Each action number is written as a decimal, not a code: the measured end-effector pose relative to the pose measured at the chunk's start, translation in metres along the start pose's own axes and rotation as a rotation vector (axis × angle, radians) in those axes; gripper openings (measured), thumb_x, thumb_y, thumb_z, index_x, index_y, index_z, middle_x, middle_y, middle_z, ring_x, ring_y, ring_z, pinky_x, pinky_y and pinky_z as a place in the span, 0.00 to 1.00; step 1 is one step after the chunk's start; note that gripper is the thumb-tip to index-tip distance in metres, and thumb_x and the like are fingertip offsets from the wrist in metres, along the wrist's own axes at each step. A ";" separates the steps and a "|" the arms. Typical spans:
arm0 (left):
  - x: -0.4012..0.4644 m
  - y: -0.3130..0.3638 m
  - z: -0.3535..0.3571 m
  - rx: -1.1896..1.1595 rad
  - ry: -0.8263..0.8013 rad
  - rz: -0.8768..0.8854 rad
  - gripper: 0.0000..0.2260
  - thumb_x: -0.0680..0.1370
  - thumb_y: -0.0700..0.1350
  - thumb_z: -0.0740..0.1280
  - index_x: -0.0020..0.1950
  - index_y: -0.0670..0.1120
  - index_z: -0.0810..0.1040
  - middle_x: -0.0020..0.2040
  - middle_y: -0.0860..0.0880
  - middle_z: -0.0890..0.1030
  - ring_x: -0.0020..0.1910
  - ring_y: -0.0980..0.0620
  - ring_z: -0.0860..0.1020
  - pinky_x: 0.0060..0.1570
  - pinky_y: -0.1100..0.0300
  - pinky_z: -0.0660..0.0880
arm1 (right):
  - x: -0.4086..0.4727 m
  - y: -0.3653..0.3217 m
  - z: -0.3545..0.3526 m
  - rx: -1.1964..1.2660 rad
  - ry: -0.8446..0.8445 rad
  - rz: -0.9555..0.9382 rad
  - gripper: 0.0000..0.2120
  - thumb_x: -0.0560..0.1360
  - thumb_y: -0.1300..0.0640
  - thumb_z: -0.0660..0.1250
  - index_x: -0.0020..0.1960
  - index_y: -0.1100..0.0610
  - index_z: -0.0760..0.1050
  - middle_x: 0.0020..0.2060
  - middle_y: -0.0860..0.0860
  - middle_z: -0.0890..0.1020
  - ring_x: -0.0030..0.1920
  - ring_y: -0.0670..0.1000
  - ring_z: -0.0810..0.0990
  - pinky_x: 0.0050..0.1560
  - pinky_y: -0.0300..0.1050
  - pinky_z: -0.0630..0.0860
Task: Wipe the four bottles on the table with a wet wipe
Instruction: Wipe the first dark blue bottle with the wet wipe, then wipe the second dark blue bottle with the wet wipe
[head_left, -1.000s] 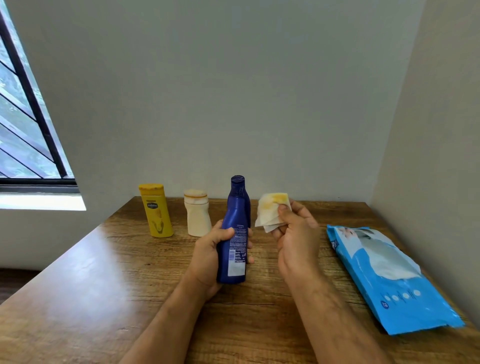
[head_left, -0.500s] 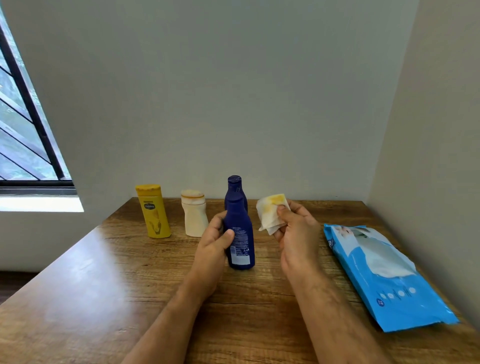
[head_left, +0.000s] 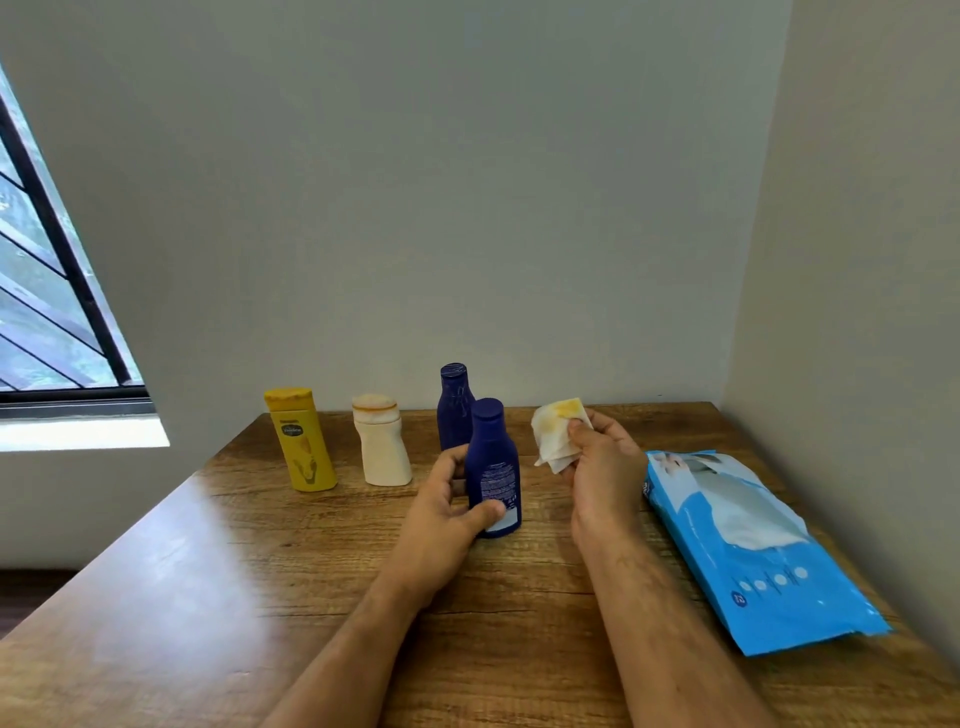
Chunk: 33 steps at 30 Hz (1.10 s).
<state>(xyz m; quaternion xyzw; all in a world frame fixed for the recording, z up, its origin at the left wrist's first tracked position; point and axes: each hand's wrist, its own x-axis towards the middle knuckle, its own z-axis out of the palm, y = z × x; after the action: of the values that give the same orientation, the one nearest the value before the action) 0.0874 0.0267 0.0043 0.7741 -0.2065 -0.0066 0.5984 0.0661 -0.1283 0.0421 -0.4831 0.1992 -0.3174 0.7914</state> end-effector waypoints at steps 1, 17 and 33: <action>0.001 0.000 0.002 0.023 0.010 -0.001 0.24 0.77 0.38 0.72 0.64 0.61 0.70 0.59 0.57 0.80 0.54 0.66 0.79 0.49 0.73 0.75 | 0.001 -0.001 -0.001 0.005 0.008 0.002 0.10 0.79 0.59 0.67 0.45 0.45 0.77 0.47 0.46 0.82 0.51 0.48 0.81 0.50 0.46 0.80; 0.050 0.002 0.058 0.235 0.013 -0.005 0.15 0.81 0.43 0.67 0.67 0.51 0.72 0.59 0.55 0.80 0.56 0.59 0.78 0.63 0.58 0.75 | 0.010 -0.007 -0.013 0.055 0.236 -0.067 0.09 0.79 0.59 0.66 0.46 0.45 0.77 0.47 0.45 0.81 0.46 0.44 0.79 0.36 0.32 0.72; 0.081 -0.004 0.075 0.270 -0.060 -0.043 0.23 0.79 0.44 0.70 0.72 0.51 0.68 0.65 0.53 0.79 0.61 0.55 0.78 0.67 0.49 0.73 | 0.014 0.001 -0.013 -0.045 0.287 -0.085 0.05 0.80 0.56 0.65 0.53 0.47 0.77 0.49 0.45 0.80 0.45 0.44 0.78 0.33 0.30 0.71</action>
<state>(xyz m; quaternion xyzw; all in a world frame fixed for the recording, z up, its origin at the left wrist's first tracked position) 0.1434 -0.0679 -0.0011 0.8513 -0.2070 -0.0147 0.4820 0.0686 -0.1462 0.0352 -0.4584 0.2966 -0.4120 0.7295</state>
